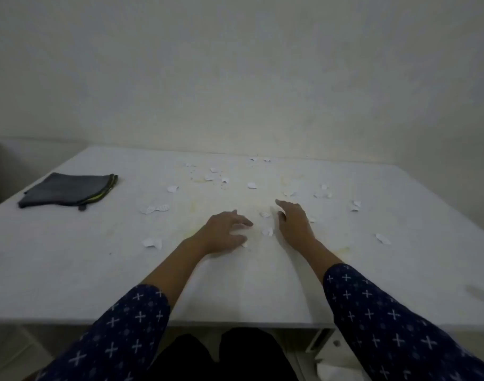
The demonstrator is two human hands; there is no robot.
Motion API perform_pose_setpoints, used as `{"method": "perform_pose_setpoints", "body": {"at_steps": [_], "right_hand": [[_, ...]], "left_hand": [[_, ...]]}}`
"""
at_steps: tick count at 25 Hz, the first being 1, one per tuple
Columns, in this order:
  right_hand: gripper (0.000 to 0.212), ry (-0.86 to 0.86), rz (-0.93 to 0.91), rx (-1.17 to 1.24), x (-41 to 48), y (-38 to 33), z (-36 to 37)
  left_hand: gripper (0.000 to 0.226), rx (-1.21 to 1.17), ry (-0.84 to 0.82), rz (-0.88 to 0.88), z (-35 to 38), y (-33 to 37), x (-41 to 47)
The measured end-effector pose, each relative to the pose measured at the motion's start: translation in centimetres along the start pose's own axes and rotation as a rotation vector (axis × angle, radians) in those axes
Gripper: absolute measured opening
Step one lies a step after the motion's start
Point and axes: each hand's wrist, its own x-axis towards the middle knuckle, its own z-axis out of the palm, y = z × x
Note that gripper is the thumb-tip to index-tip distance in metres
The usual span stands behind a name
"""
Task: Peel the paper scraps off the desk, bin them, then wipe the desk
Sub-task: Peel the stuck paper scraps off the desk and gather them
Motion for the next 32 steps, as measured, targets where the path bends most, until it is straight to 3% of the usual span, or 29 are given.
{"method": "perform_pose_setpoints", "body": {"at_steps": [3, 6, 11, 16, 22, 27, 32], "right_hand": [[0.029, 0.071, 0.032, 0.121, 1.2, -0.1, 0.1], [0.027, -0.045, 0.072, 0.106, 2.3, -1.1, 0.2], [0.024, -0.079, 0.061, 0.047, 3.3, -1.1, 1.0], [0.008, -0.067, 0.119, 0.192, 3.6, -2.1, 0.0], [0.014, -0.039, 0.080, 0.517, 1.7, -8.6, 1.7], [0.004, -0.136, 0.034, 0.779, 0.2, -16.4, 4.7], [0.003, -0.263, -0.047, 0.789, -2.1, -23.4, 8.7]], "left_hand": [[0.025, 0.033, -0.014, 0.000, 0.3, 0.3, 0.0], [0.012, 0.075, -0.005, 0.026, 0.0, 0.4, 0.1], [0.020, -0.061, 0.000, -0.005, 0.2, 0.6, 0.2], [0.014, -0.323, 0.193, -0.059, -0.8, 0.2, 0.2], [0.007, -0.550, 0.389, -0.195, -4.8, -2.4, -2.4], [0.012, -0.506, 0.596, -0.296, -9.5, -6.1, -7.3], [0.018, -0.483, 0.718, -0.419, -13.2, -10.7, -14.2]]}}
